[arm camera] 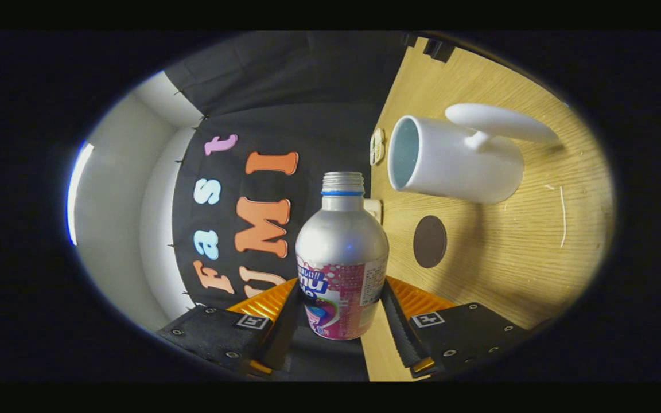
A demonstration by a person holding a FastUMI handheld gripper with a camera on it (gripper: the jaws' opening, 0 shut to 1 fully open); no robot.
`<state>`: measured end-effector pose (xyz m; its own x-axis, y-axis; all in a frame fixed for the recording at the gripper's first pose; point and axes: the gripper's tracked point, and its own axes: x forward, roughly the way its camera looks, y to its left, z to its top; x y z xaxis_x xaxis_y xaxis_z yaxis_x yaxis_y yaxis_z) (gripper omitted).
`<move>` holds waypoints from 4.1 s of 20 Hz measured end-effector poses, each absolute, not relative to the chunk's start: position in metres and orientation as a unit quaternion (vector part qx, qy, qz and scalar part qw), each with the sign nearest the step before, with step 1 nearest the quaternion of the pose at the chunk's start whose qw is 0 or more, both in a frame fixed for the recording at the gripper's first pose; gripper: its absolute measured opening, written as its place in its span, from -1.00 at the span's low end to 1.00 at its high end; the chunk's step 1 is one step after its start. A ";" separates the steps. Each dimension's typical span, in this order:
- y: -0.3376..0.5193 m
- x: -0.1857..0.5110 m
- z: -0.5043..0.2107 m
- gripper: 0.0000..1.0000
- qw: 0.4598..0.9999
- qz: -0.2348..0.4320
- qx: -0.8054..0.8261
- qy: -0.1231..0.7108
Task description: Take the bottle from table, then pour the juice into the cup, finally place the bottle on the coaster
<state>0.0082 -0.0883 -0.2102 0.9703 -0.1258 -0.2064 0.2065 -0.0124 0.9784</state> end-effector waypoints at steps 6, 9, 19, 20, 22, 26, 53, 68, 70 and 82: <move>-0.088 0.009 -0.206 0.50 0.676 -0.118 0.727 0.015; -0.091 0.008 -0.204 0.49 0.661 -0.120 0.741 0.007; -0.101 0.013 -0.196 0.50 0.624 -0.128 0.771 -0.008; -0.103 0.013 -0.196 0.50 0.620 -0.129 0.774 -0.010; -0.104 0.014 -0.194 0.49 0.614 -0.130 0.779 -0.011; -0.108 0.016 -0.191 0.50 0.601 -0.130 0.788 -0.016; -0.123 0.017 -0.180 0.49 0.587 -0.127 0.799 -0.032; -0.126 0.020 -0.176 0.49 0.569 -0.126 0.812 -0.034; -0.127 0.018 -0.176 0.49 0.566 -0.126 0.814 -0.036; -0.129 0.019 -0.173 0.49 0.544 -0.122 0.829 -0.044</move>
<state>0.0195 -0.1292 -0.1726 0.9662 -0.2063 -0.1547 0.0598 -0.4044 0.9126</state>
